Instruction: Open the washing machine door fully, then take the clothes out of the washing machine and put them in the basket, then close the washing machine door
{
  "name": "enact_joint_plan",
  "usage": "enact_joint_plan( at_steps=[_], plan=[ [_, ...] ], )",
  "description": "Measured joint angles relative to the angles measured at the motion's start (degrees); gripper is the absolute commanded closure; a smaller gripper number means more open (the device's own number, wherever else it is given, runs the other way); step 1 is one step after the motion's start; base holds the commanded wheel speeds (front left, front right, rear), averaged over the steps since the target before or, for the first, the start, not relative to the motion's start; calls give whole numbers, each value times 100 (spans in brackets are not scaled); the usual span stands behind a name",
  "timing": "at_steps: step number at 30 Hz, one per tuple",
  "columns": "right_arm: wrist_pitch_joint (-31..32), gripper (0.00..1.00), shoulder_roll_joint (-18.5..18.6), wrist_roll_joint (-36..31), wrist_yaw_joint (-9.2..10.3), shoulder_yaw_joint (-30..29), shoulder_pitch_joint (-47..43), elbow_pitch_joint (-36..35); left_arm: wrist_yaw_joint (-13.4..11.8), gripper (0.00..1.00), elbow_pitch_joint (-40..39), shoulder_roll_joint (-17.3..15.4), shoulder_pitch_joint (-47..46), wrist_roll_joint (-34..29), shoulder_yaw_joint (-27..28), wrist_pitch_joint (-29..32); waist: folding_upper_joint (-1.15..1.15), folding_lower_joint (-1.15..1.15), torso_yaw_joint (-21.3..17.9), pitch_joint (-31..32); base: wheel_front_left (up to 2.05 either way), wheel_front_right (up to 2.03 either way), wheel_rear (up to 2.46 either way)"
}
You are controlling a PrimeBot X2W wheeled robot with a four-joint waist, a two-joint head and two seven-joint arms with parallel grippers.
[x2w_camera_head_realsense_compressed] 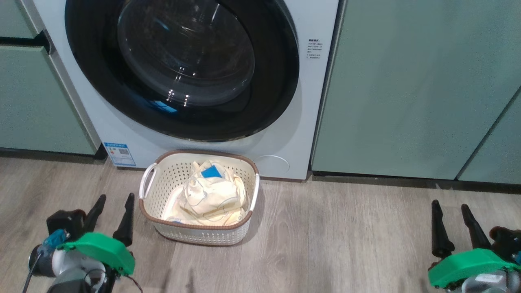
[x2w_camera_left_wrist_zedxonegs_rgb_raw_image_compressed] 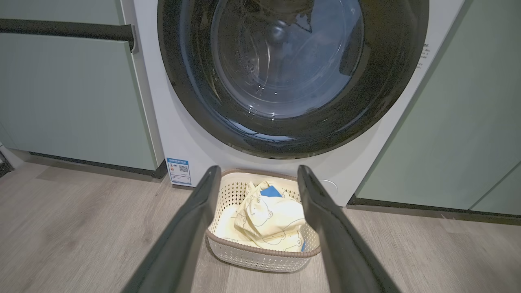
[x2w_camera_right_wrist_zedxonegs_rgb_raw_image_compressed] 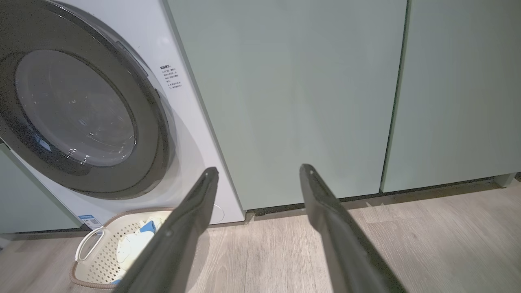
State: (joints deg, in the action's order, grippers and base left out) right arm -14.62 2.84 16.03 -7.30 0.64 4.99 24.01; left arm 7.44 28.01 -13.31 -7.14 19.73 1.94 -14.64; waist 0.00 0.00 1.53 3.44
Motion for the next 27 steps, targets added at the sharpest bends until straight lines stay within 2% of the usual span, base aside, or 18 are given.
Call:
enact_joint_plan(
  at_steps=[27],
  plan=[
    [0, 0, -2, -51, 0, -10, 0, -25, 0, 0, 30, 4, -16, 122, -125, 0, 0, 0, 23, -29, 0, 0, 0]
  ],
)
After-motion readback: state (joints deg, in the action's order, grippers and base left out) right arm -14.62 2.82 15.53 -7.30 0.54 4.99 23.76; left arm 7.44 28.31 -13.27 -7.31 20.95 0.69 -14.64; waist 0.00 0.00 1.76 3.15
